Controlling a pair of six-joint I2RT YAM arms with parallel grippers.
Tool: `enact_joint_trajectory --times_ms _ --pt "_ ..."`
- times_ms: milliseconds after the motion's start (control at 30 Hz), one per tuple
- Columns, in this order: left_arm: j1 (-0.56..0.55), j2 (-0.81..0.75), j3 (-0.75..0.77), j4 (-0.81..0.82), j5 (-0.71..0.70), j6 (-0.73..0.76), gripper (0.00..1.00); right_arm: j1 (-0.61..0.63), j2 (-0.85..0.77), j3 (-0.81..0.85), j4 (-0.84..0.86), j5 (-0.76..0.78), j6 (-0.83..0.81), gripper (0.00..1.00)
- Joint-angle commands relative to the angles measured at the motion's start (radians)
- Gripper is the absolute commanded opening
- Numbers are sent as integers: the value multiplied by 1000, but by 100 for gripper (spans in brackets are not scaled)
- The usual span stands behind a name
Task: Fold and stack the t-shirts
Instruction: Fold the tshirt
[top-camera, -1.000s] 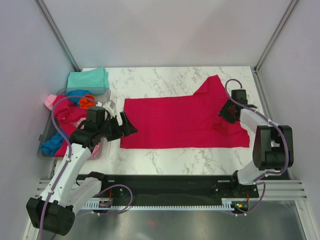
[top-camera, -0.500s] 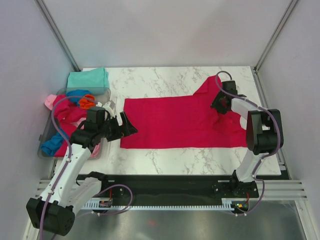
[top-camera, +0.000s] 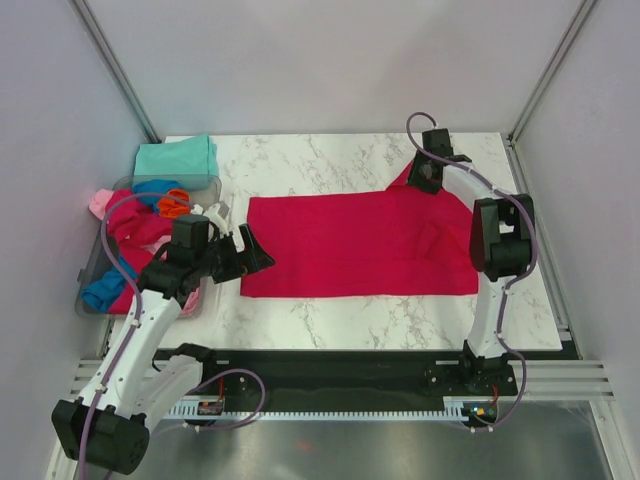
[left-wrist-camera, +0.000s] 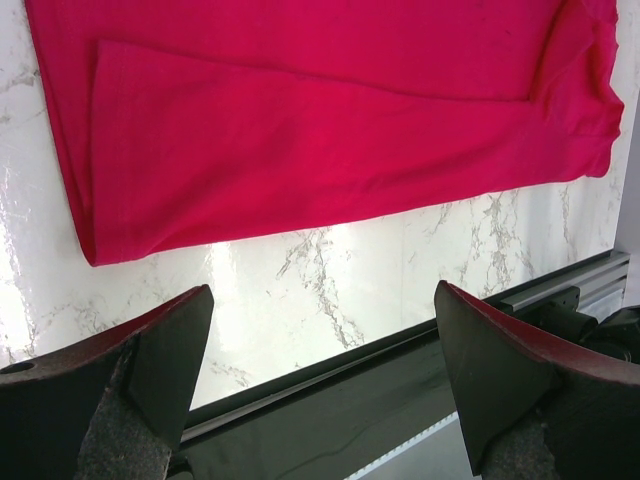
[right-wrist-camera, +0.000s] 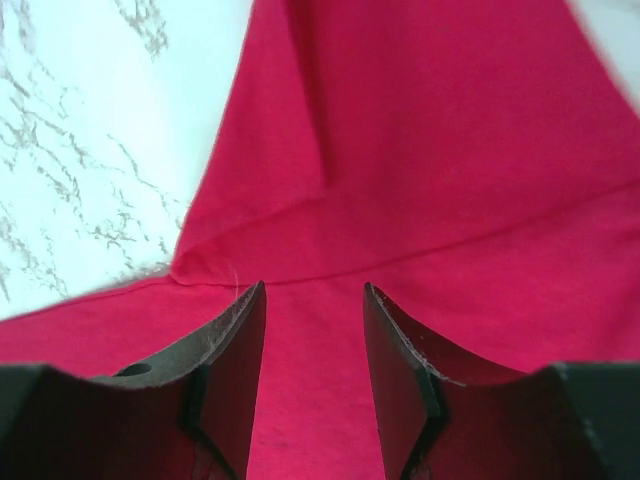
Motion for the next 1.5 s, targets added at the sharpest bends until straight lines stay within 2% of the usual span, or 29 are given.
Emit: enact_joint_trajectory --times_ms 0,267,500,700,900,1033,1067,1100,1233,1333,1400,1467 --pt "1 -5 -3 26 8 32 100 -9 -161 -29 -59 130 -85 52" --pt "2 -1 -2 25 5 31 100 -10 -371 -282 -71 174 -70 55" --pt "1 1 -4 25 8 31 100 -4 -434 -526 18 87 -9 59" --pt "1 -2 -4 25 10 31 100 13 -468 -605 70 58 22 59" --pt "1 -4 -4 26 8 31 100 60 -462 -586 90 9 59 59" --pt "1 -5 -4 26 7 31 100 85 -463 -580 194 -163 76 60" --pt "1 -7 -4 26 5 31 100 85 -456 -574 259 -244 77 60" --pt "1 -8 -4 25 5 31 100 86 -448 -559 277 -258 73 60" --pt "2 -8 -4 26 4 29 100 77 -361 -406 257 -217 -10 62" --pt "1 -5 -4 25 4 29 100 54 -283 -220 200 -154 -56 63" --pt "1 -5 -6 25 4 29 100 42 -175 -44 110 -46 -64 63" --pt "1 -2 -6 26 1 27 100 22 -51 129 24 -7 -75 63"
